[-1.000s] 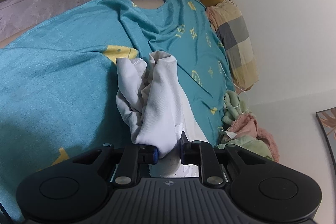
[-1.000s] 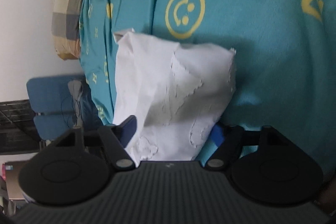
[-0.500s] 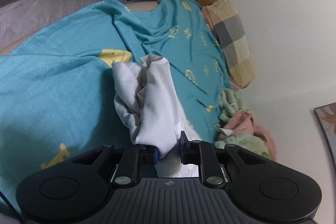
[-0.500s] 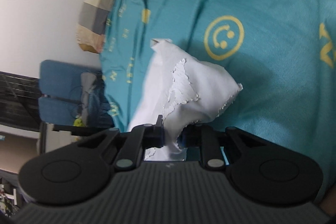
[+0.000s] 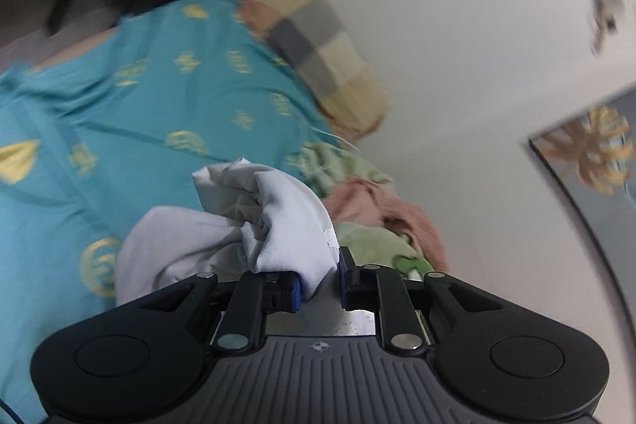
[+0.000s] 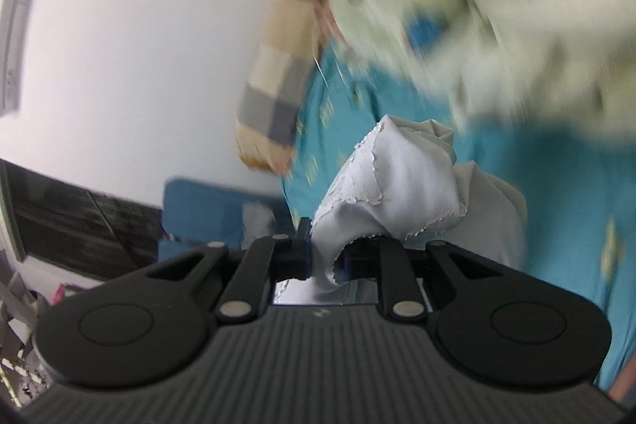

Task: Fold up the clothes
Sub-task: 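Carry the folded shirt with both grippers onto the blanket pile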

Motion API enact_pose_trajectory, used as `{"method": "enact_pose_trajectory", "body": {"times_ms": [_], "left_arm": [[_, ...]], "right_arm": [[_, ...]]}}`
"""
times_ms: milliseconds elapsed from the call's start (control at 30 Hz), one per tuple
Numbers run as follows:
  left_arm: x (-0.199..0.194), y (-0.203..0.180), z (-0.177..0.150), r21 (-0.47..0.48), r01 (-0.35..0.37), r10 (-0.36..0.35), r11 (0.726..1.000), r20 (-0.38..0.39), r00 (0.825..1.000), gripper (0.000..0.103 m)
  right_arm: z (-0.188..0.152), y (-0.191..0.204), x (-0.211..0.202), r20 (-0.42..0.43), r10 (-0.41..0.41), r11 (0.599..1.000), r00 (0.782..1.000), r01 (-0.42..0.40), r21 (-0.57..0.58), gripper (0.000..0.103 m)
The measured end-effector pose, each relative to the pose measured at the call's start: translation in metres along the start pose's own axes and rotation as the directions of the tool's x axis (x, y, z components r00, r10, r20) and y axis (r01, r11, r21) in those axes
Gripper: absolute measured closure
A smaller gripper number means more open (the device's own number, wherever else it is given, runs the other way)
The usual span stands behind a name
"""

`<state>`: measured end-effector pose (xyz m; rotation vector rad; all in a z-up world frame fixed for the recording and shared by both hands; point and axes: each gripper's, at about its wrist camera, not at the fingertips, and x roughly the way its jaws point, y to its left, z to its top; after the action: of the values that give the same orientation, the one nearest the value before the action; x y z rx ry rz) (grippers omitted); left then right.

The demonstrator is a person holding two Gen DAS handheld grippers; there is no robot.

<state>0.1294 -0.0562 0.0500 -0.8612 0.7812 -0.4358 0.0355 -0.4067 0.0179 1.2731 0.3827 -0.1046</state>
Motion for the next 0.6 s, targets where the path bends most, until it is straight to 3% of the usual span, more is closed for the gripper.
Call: {"method": "enact_pose_trajectory", "body": {"times_ms": [133, 233, 333, 400, 467, 600], "left_arm": [[0.082, -0.094, 0.011, 0.044, 0.077, -0.072, 0.996, -0.092, 0.993, 0.085], [0.137, -0.161, 0.013, 0.015, 0.171, -0.168, 0.985, -0.142, 0.976, 0.085], [0.184, -0.221, 0.006, 0.068, 0.252, -0.238, 0.965, -0.165, 0.957, 0.085], [0.211, -0.242, -0.009, 0.118, 0.295, -0.272, 0.948, -0.181, 0.945, 0.085], [0.23, -0.243, -0.035, 0.181, 0.313, -0.273, 0.932, -0.216, 0.938, 0.084], [0.258, -0.205, -0.086, 0.278, 0.249, -0.152, 0.928, -0.33, 0.932, 0.084]], "right_arm": [[0.098, 0.038, -0.009, 0.127, -0.001, 0.997, 0.992, 0.01, -0.073, 0.086], [0.166, 0.068, -0.027, 0.236, 0.018, 0.988, 0.972, 0.018, -0.151, 0.086], [0.22, 0.087, -0.042, 0.322, 0.022, 0.974, 0.946, 0.052, -0.22, 0.085], [0.242, 0.08, -0.054, 0.37, 0.025, 0.967, 0.929, 0.071, -0.243, 0.085], [0.251, 0.065, -0.059, 0.399, -0.039, 0.954, 0.916, 0.152, -0.258, 0.085], [0.242, 0.001, -0.058, 0.331, -0.226, 0.925, 0.916, 0.309, -0.223, 0.085]]}}
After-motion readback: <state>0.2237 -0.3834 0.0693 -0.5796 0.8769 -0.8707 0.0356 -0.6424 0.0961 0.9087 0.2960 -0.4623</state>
